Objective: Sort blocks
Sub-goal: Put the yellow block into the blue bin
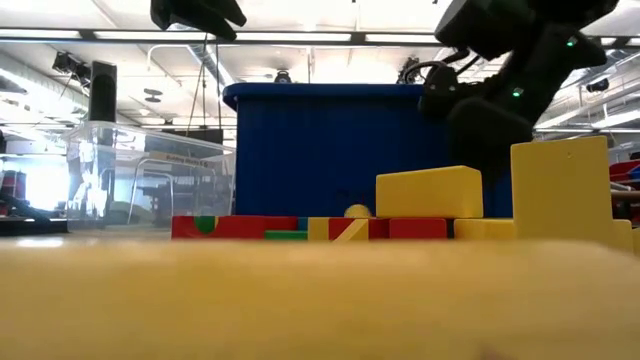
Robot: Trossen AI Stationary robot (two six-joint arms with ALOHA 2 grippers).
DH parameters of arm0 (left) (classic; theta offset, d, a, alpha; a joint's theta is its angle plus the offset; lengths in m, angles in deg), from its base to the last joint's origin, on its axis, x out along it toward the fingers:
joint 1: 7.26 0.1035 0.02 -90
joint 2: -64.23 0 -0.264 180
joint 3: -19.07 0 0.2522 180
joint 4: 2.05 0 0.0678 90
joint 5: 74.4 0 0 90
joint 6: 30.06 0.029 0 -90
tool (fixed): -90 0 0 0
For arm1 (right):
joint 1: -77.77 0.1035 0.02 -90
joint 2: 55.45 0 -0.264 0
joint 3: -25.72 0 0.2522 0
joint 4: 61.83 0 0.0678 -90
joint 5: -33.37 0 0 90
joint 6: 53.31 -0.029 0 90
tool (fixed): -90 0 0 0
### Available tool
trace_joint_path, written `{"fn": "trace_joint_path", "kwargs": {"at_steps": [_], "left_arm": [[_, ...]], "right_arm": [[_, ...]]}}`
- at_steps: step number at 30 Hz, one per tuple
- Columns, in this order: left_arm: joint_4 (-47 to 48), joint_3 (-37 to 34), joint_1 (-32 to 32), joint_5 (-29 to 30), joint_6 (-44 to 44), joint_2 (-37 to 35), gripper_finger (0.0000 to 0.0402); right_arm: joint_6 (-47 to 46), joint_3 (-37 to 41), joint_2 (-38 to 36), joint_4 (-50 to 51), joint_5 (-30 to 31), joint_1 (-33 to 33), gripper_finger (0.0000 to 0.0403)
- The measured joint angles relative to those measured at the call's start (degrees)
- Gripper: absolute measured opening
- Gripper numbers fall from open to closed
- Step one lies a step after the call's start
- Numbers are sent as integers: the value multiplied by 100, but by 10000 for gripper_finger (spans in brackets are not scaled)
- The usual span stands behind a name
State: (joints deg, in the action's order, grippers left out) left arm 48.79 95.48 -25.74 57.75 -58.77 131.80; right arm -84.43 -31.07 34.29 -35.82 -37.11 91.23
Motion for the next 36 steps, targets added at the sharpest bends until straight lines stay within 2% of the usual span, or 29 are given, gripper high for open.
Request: {"fn": "trace_joint_path", "kwargs": {"at_steps": [9, 11, 16, 23, 36], "left_arm": [[-3, 0, 0, -2, 0, 0, 214], [-7, 0, 0, 4, 1, -1, 214], [-4, 0, 0, 4, 4, 0, 214], [-2, 0, 0, 4, 9, 0, 214], [-45, 0, 1, 7, 2, -2, 214]], "right_arm": [[-76, 24, 258, 74, -135, -113, 200], [-113, 23, 291, 80, -346, -139, 187], [-112, 35, 306, 119, -564, -179, 134], [-124, -33, 221, 211, -564, -135, 132], [183, -1042, -504, 990, -524, 186, 132]]}}
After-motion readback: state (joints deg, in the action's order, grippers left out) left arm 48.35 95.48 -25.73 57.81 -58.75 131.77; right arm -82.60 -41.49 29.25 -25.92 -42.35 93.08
